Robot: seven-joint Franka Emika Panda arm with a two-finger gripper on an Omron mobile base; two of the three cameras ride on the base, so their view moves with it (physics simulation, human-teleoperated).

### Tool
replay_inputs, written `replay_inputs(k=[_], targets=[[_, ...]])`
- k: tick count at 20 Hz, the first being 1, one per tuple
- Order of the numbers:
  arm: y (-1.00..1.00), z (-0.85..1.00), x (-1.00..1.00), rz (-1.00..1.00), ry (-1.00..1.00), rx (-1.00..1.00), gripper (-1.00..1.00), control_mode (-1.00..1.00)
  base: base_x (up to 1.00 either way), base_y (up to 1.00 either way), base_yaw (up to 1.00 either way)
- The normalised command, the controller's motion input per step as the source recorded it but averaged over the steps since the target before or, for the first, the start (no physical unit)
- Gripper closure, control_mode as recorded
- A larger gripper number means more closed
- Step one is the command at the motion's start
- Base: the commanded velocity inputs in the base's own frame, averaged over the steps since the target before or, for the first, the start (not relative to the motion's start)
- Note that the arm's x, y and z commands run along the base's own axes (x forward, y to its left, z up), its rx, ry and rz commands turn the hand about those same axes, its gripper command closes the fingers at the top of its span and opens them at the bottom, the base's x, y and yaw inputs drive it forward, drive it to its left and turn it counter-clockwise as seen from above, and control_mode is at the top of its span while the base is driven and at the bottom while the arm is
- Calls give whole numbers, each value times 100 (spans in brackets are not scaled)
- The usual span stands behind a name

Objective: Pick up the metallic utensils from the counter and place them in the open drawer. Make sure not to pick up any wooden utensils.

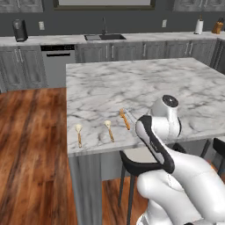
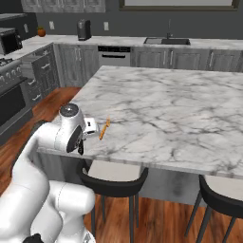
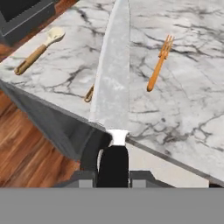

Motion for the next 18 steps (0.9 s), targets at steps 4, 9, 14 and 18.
replay_inputs(k=[4,9,14,18], targets=[[0,0,0,0,0,0,100,100,-58,100,6],[0,0,0,0,0,0,100,100,-25,100,2],[0,0,0,0,0,0,100,100,3,100,-1],[0,0,0,0,0,0,100,100,31,100,-8]])
